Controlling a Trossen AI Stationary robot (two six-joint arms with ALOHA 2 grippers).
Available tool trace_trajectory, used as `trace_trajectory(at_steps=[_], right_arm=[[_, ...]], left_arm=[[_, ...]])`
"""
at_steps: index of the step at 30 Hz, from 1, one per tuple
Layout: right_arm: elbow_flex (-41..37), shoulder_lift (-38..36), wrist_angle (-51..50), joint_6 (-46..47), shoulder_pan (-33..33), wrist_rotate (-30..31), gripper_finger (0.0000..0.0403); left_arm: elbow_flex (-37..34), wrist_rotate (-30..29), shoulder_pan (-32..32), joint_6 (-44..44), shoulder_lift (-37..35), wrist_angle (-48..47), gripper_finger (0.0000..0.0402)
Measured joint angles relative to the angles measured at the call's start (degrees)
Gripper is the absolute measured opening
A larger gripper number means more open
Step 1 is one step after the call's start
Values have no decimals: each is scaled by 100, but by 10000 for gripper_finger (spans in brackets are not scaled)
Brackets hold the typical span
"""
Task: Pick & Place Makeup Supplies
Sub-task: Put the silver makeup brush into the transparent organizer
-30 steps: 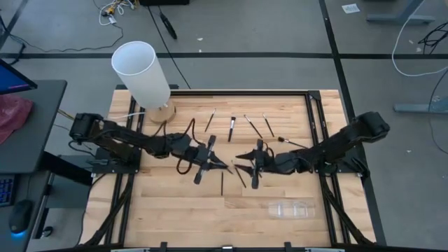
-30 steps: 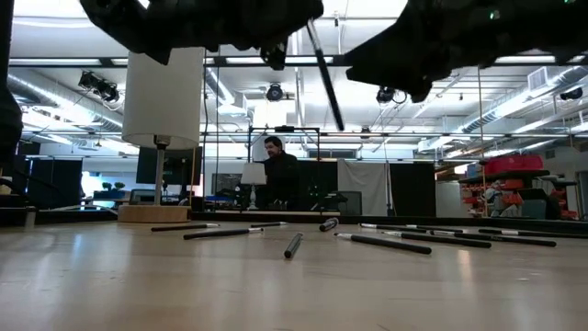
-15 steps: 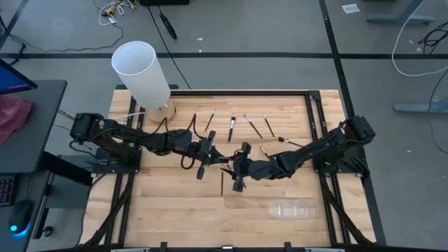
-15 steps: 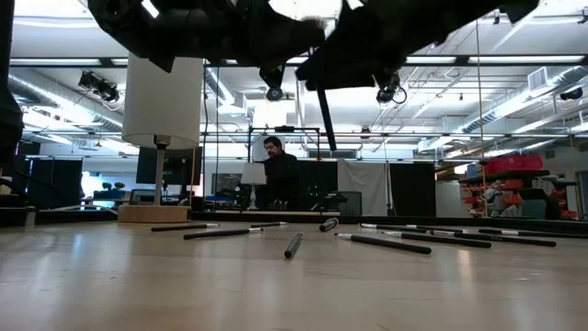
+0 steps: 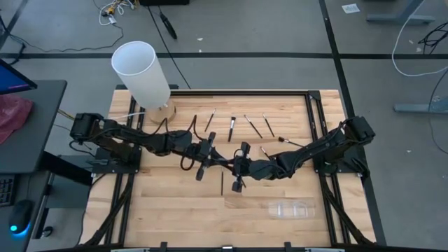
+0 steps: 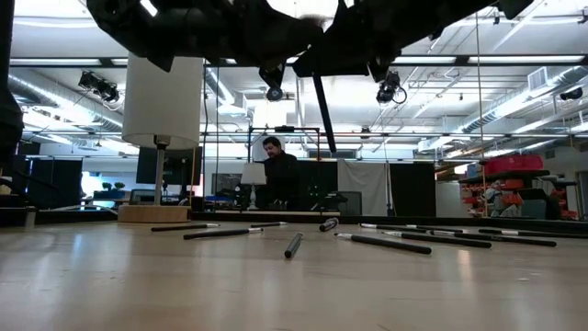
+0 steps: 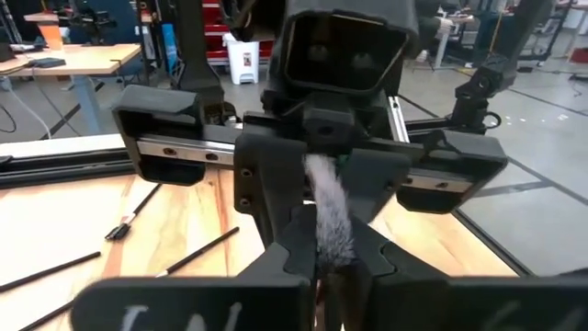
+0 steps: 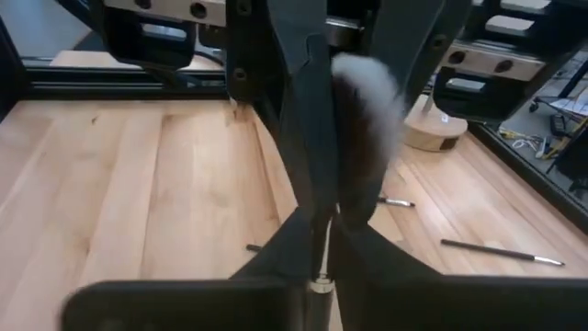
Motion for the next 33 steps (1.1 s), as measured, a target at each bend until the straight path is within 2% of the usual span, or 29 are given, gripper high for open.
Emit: trace_trajectory(at_steps=[5, 8, 10, 14, 17, 23, 29, 33], right_arm=[[0, 0, -140, 351, 53, 161, 22], [-44, 0, -177, 625, 206, 663, 20], [-140, -42, -228, 826, 371, 1050, 15], [-291, -380, -484, 1524, 800, 1711, 15], [-291, -760, -785, 2056, 1236, 2102, 16], [-286, -1410, -1127, 2863, 2352, 2435, 15], [-286, -1526, -1945, 4322, 3339, 2809, 15], [-289, -1522, -2500, 5079, 3818, 2935, 15]], left_arm=[[-2, 348, 47, 46, -44, -18, 81], [-4, 456, 127, 50, -272, -273, 127], [-4, 431, 194, 49, -528, -784, 156], [-9, 80, 287, 68, -1067, -2018, 196], [-138, -410, 252, 177, -1300, -2367, 208], [-771, -875, -7, 185, -1186, -1496, 210], [-1377, -999, -249, 161, -991, -388, 210], [-1456, -1008, -242, 160, -970, -193, 210]])
